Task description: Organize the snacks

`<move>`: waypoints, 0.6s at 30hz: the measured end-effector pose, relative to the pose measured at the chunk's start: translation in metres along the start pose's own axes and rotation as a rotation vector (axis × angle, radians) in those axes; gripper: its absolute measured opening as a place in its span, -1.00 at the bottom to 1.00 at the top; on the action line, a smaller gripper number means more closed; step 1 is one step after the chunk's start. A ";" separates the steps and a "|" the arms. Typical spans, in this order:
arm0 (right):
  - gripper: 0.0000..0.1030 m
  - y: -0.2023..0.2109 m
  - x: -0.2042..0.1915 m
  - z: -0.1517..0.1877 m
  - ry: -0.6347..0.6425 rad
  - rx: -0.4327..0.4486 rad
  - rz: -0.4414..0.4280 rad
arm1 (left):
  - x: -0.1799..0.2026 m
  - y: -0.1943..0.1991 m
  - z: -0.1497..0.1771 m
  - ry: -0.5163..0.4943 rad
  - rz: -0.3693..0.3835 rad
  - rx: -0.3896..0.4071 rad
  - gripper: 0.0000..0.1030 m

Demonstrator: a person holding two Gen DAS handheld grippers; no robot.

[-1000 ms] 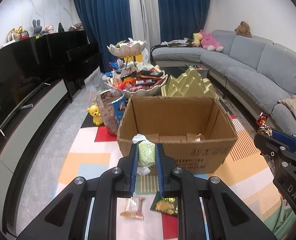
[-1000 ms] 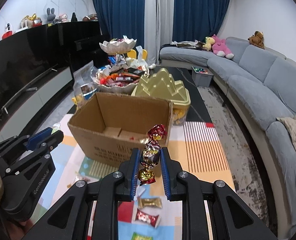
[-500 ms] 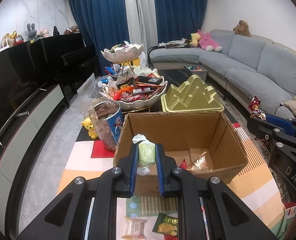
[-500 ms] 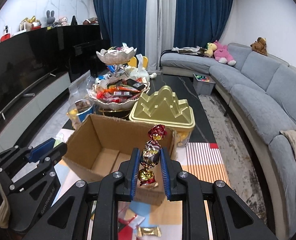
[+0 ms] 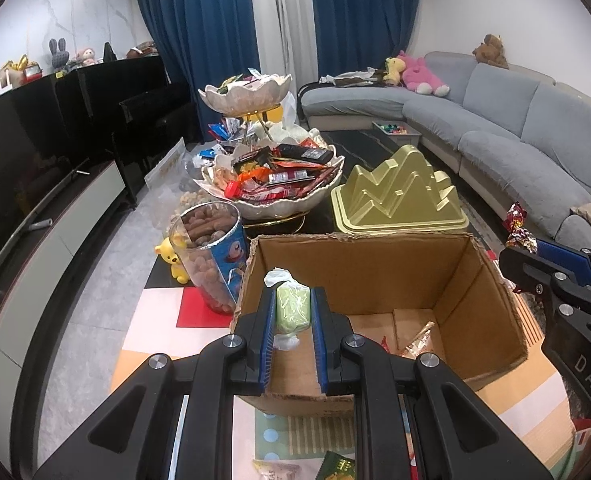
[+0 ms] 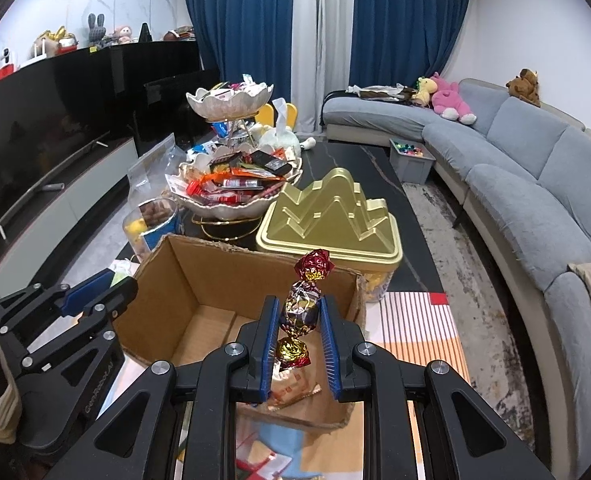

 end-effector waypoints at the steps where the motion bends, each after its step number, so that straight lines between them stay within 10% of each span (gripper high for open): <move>1: -0.57 -0.002 0.000 0.000 0.000 -0.002 -0.001 | 0.000 -0.002 0.000 -0.001 0.001 -0.002 -0.64; 18: -0.56 -0.023 0.001 -0.002 -0.003 -0.032 -0.015 | 0.004 -0.023 0.004 0.001 0.023 -0.052 -0.63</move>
Point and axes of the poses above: each gripper's, at about its wrist camera, not at the fingertips, and y roughly against the way its jaws point, x to its right, z to its underside, the point moved 10 cm from there along -y, roughly the way its jaws point, and after that the axes turned 12 degrees about -z, right-handed, at the moved point
